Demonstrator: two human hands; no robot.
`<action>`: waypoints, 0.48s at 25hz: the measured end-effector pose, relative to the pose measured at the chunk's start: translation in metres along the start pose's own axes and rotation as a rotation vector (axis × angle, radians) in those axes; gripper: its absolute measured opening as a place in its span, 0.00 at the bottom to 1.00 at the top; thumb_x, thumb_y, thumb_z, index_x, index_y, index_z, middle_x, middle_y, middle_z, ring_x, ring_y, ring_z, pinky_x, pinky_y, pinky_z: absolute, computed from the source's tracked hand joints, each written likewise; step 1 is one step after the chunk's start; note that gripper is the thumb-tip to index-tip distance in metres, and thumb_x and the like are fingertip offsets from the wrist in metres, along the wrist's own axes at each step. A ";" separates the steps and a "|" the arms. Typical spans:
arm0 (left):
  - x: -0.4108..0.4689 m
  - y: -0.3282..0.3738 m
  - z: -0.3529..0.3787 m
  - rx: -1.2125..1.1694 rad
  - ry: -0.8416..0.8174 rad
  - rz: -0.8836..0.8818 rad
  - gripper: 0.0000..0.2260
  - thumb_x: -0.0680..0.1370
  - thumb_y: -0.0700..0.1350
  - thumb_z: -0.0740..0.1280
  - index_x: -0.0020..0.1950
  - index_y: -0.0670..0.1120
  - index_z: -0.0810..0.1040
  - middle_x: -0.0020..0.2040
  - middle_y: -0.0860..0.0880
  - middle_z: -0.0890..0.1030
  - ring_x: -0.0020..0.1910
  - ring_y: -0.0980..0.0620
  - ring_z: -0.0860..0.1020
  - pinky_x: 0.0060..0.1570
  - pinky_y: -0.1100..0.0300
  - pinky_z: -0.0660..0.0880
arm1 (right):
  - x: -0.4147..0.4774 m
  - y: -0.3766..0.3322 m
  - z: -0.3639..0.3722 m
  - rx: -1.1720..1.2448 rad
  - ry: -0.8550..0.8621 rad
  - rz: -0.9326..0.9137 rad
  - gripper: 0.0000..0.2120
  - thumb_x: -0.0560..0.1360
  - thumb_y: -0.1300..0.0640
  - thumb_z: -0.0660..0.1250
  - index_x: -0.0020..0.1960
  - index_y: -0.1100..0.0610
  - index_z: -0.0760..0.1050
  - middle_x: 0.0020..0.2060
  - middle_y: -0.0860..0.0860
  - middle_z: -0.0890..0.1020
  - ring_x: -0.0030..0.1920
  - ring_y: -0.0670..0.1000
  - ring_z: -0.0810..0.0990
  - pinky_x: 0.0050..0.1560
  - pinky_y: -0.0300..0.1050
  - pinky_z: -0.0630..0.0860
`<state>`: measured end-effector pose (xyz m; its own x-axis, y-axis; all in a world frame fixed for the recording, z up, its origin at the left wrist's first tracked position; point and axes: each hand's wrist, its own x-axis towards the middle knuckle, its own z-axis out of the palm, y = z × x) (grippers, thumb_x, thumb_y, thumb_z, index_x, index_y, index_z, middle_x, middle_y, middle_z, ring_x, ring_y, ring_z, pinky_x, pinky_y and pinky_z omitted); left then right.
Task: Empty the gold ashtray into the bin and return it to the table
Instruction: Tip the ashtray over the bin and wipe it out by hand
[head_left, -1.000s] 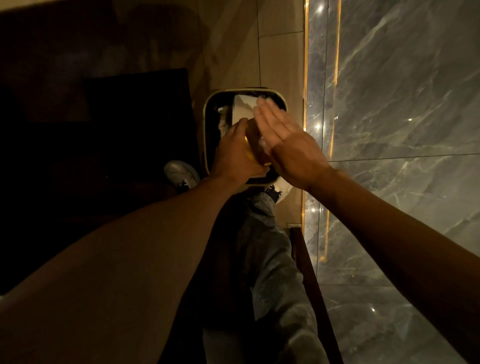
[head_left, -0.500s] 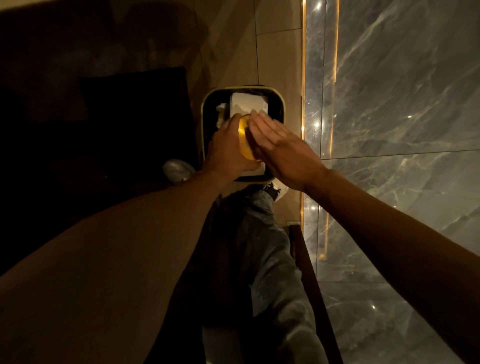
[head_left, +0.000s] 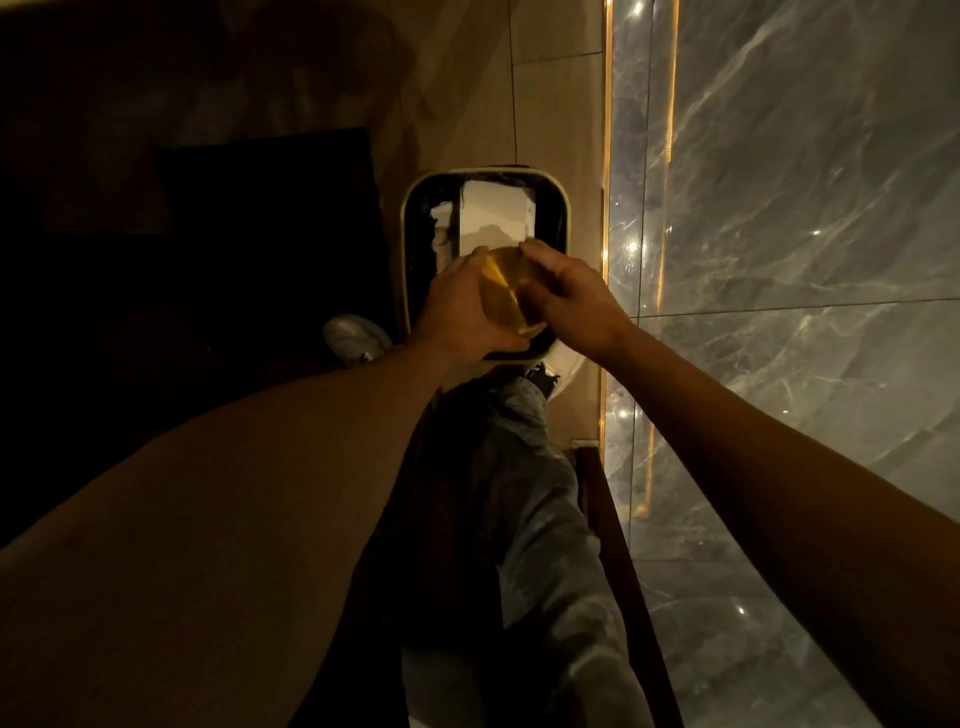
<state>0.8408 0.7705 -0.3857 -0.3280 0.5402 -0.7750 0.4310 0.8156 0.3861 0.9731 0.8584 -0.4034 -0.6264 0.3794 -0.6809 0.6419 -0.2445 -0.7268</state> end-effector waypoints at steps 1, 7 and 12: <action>-0.005 -0.002 0.002 -0.039 -0.023 -0.051 0.53 0.59 0.53 0.83 0.78 0.46 0.59 0.74 0.45 0.67 0.73 0.44 0.67 0.70 0.49 0.68 | -0.002 0.002 -0.001 0.142 0.021 0.059 0.20 0.81 0.61 0.60 0.73 0.59 0.67 0.68 0.55 0.73 0.66 0.53 0.74 0.57 0.31 0.73; -0.024 -0.008 0.016 -0.415 -0.176 -0.296 0.36 0.59 0.53 0.82 0.64 0.48 0.76 0.60 0.49 0.81 0.60 0.48 0.78 0.59 0.52 0.77 | -0.013 0.018 -0.007 0.386 0.020 0.189 0.11 0.80 0.62 0.63 0.60 0.58 0.78 0.55 0.54 0.82 0.56 0.48 0.80 0.54 0.33 0.77; -0.041 -0.006 0.030 -0.822 -0.308 -0.427 0.27 0.69 0.53 0.76 0.63 0.41 0.77 0.60 0.43 0.82 0.62 0.45 0.79 0.66 0.49 0.73 | -0.024 0.025 -0.011 0.454 0.000 0.198 0.12 0.81 0.54 0.60 0.60 0.55 0.78 0.57 0.55 0.81 0.61 0.52 0.79 0.64 0.43 0.74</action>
<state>0.8767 0.7377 -0.3712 -0.0359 0.1833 -0.9824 -0.4319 0.8836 0.1807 1.0093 0.8527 -0.4043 -0.5116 0.2866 -0.8100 0.4910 -0.6761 -0.5494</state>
